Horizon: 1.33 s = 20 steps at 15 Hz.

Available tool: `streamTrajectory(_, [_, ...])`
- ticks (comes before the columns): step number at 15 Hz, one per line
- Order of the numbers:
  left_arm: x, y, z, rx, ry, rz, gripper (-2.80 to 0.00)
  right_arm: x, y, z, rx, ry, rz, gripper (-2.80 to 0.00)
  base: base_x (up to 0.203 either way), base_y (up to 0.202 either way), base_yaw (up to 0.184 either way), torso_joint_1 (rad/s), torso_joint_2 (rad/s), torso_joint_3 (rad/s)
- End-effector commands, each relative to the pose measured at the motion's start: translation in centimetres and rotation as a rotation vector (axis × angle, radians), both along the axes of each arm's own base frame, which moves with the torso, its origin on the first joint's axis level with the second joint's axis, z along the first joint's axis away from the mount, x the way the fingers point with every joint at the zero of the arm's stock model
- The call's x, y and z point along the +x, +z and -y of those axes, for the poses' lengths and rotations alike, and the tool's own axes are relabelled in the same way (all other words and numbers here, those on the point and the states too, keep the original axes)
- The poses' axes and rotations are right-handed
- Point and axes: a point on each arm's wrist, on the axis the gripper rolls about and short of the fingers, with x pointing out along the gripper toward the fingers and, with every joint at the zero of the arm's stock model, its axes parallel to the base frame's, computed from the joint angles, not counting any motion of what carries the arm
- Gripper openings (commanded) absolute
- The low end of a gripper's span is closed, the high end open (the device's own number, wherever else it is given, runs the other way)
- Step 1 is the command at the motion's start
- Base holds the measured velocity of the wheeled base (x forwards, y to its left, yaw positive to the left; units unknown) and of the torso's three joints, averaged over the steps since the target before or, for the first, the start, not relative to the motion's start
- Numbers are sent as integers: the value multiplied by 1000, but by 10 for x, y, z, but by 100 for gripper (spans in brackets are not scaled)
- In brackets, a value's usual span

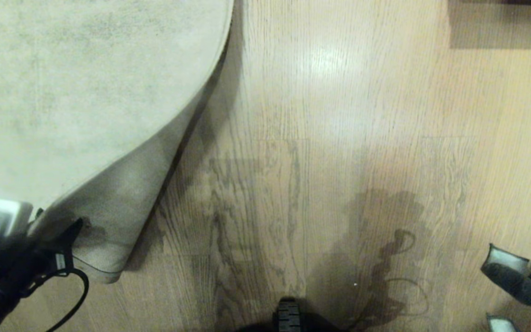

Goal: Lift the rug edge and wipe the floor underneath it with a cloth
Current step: Lay down the carpet

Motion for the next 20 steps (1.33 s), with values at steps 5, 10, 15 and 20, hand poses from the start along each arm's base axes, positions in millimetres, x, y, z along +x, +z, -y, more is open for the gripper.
streamTrajectory(5, [-12, 17, 8, 12, -35, 107, 0, 0, 0, 0, 0, 0, -4, -280, 0, 0, 0, 0, 0, 0])
streamTrajectory(10, [-32, 32, 12, 23, -55, 199, 0, 0, 0, 0, 0, -1, -3, -280, 0, 0, 0, 0, 0, 0])
streamTrajectory(15, [-36, 43, 15, 33, -72, 298, 0, 0, 0, 0, 0, 1, -3, -280, 0, 0, 0, 0, 0, 0])
streamTrajectory(20, [-37, 44, 16, 32, -80, 310, 0, 0, 0, 0, 0, 1, -4, -280, 0, 0, 0, 0, 0, 0])
